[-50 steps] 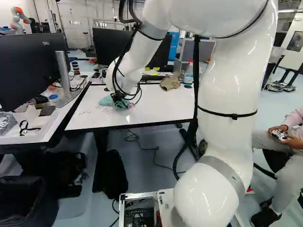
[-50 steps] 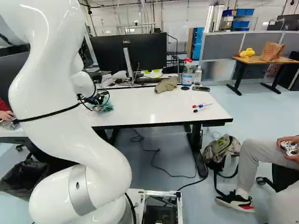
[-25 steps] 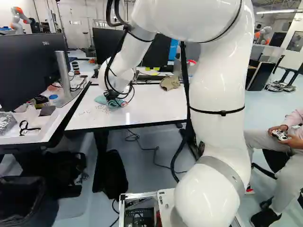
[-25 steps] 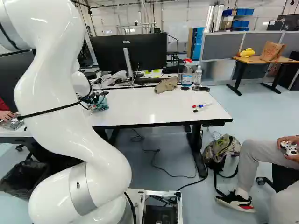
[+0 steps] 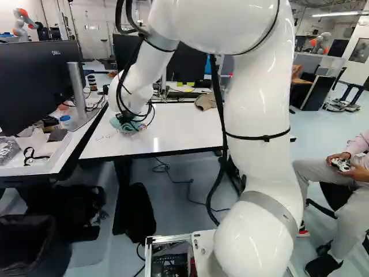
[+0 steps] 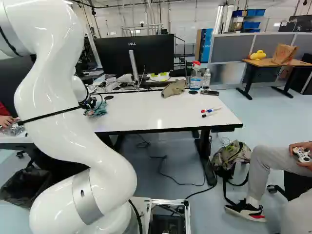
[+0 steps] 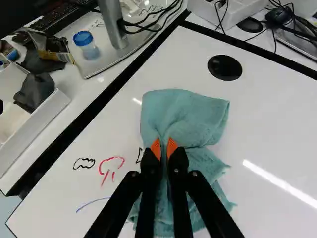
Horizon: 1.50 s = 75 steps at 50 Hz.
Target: Clean the table with the green towel
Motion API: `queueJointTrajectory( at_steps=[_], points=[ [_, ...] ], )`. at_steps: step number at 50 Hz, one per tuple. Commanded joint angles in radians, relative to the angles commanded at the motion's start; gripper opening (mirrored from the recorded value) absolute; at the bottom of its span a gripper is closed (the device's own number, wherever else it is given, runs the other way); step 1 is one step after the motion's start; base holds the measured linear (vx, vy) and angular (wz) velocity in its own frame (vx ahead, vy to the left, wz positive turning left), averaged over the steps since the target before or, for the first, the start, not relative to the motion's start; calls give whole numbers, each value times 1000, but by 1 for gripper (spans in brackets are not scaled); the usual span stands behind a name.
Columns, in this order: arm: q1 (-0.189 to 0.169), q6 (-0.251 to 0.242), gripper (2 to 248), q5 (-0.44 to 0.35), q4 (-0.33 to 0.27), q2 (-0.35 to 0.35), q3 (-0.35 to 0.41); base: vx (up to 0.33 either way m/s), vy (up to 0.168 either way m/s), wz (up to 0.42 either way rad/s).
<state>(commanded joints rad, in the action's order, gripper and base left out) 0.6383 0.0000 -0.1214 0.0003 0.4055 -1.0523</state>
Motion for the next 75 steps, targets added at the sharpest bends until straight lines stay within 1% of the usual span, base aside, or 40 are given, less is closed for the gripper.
queueJointTrajectory(
  at_steps=[19,34,53,66,75],
  points=[
    [56,0,35,0,0,18,-23,0,0,0],
    [100,0,35,0,0,6,-7,0,0,0],
    [150,0,35,0,0,-33,42,0,0,0],
    [177,0,35,0,0,-75,94,0,0,0],
    [187,0,35,0,0,-111,137,0,0,0]
  ],
)
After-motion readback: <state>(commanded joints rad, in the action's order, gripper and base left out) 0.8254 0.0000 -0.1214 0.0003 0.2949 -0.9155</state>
